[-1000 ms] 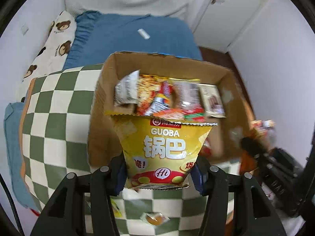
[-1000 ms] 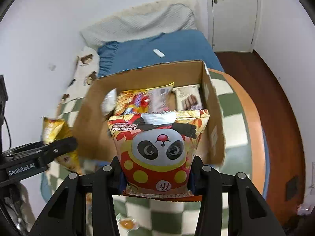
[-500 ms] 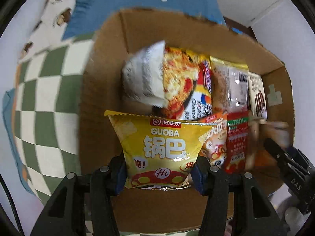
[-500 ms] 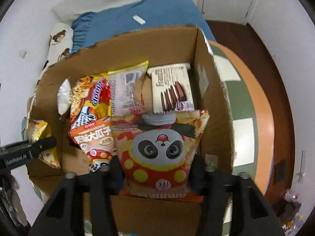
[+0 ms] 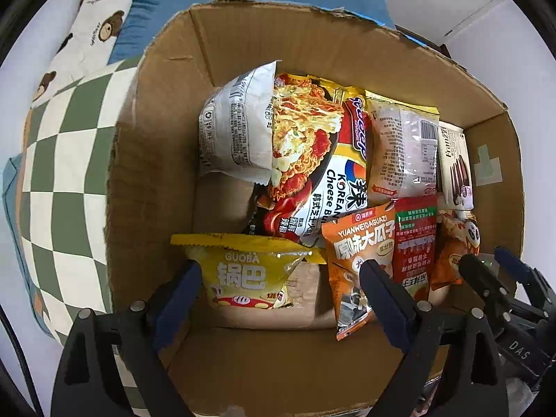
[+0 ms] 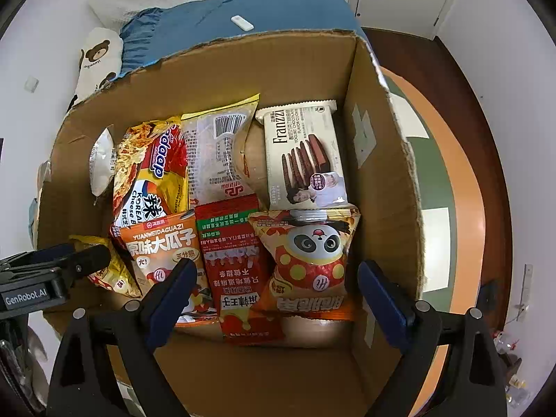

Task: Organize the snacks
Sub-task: 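Carry both bags into the box and open both tools, then grasp the red sauce packet with the left tool while the right tool grasps the wrapped round bun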

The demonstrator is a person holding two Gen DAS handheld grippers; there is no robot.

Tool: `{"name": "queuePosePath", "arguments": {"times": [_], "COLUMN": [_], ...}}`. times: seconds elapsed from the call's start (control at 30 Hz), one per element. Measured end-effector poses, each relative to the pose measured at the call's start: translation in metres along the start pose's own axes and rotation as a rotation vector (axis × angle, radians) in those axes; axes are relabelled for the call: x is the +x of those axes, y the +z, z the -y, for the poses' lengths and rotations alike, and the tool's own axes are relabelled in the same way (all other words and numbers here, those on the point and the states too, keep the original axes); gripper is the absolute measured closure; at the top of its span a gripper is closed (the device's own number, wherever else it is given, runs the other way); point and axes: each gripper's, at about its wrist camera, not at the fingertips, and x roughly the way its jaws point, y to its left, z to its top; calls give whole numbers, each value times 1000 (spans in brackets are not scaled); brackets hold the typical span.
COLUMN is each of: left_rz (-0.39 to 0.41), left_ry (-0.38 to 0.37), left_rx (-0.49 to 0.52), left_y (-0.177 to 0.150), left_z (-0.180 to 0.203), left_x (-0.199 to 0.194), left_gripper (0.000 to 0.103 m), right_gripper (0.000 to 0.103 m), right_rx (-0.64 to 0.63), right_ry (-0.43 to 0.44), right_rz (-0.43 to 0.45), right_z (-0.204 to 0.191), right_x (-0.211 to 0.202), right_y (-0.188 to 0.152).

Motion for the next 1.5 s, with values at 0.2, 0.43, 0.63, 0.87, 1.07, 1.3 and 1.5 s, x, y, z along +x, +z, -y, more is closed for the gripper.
{"name": "queuePosePath", "arguments": {"times": [0.2,0.43,0.63,0.87,1.07,1.3,1.5], "left_rz": [85,192,309,447,556,629,614], "left_ry": [25,35,41,65,70,68,78], "left_rx": [12,25,24,42,44,63,56], "left_y": [-23,-48,-69,-105,-136,-168,-188], "left_z": [6,9,9,10,11,17,10], "left_x": [-18,-50,-83,-119,-146,-169,-166], "left_gripper": [10,10,10,10,10,10,10], "right_gripper": [7,7,7,7,7,7,7], "right_rx": [-19,-36,-47,-63,-70,-62,-43], "right_ry": [-13,-21,-36,-33,-33,-12,95], "right_rz": [68,153,245,342,428,513,455], "right_z": [-4,-6,-5,-9,-12,-12,-10], "right_x": [-22,-53,-83,-120,-152,-184,-180], "right_y": [-14,-36,-56,-82,-112,-142,-158]}}
